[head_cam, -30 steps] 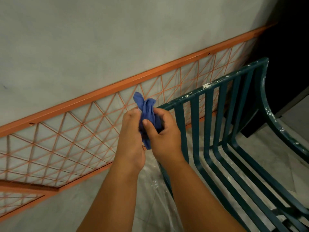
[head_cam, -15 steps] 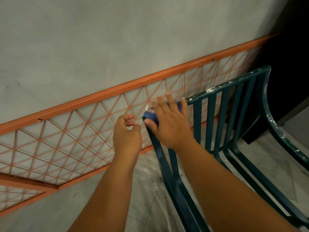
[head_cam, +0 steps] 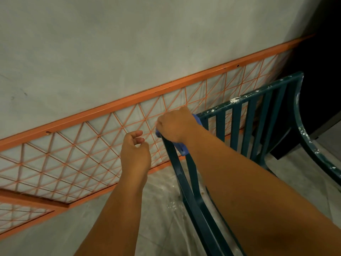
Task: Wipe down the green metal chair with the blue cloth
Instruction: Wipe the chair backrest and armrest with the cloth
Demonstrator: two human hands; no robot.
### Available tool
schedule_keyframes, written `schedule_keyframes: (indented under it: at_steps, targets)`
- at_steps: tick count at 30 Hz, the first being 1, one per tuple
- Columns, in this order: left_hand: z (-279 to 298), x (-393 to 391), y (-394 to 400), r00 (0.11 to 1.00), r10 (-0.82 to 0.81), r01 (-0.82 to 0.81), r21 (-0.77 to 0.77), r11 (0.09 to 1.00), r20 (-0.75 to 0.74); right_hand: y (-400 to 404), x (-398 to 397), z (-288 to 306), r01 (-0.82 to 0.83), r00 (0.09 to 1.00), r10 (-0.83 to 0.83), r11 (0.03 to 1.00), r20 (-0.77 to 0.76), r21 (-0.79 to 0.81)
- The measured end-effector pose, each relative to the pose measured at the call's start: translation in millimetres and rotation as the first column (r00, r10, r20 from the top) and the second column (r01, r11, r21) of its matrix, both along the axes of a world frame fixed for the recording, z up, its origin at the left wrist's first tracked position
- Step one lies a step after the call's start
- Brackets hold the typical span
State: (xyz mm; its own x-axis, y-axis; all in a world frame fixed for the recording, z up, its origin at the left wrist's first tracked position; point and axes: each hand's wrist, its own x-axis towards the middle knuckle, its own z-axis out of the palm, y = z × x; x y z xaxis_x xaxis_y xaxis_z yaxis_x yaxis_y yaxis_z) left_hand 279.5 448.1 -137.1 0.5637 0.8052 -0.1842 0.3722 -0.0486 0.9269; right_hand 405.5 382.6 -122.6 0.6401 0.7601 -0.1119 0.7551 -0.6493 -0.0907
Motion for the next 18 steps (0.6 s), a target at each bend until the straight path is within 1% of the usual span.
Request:
schedule_keyframes:
  at_steps: [1, 2, 4, 6, 8, 12, 15, 18]
  targets:
    - [-0.7, 0.6, 1.8, 1.0, 0.009, -0.009, -0.011, 1.0, 0.003, -6.1, -4.4, -10.0, -0.099, 0.99, 0.086, 0.989, 0.112, 0.109]
    - [-1.4, 0.9, 3.7, 1.0, 0.021, -0.021, -0.022, 1.0, 0.01, -13.9, -10.0, -22.5, -0.204, 0.964, 0.157, 0.955, 0.216, 0.214]
    - [-2.5, 1.5, 7.8, 0.997, 0.064, -0.062, -0.049, 0.997, 0.038, -29.4, -19.3, -51.1, -0.373, 0.901, 0.238, 0.853, 0.363, 0.366]
    - [-4.6, 1.9, 12.5, 0.993, 0.097, -0.093, -0.063, 0.994, 0.061, -39.8, -19.9, -77.0, -0.465, 0.856, 0.263, 0.77, 0.446, 0.438]
    - [-5.7, 2.8, 14.9, 0.993, 0.098, -0.095, -0.056, 0.994, 0.059, -44.1, -19.2, -88.2, -0.504, 0.829, 0.262, 0.733, 0.494, 0.456]
    - [-4.9, 9.0, 11.3, 0.998, 0.037, -0.037, -0.002, 0.999, 0.053, -48.7, -25.1, -93.0, -0.548, 0.795, 0.264, 0.7, 0.547, 0.457]
    - [-1.3, 17.6, 4.8, 0.997, -0.057, 0.049, 0.125, 0.991, 0.057, -54.7, -32.5, -105.6, -0.536, 0.822, 0.255, 0.651, 0.509, 0.538]
    - [1.2, 28.4, -1.2, 0.981, -0.188, 0.166, 0.281, 0.945, 0.055, -63.7, -48.5, -128.0, -0.455, 0.879, 0.237, 0.676, 0.414, 0.579]
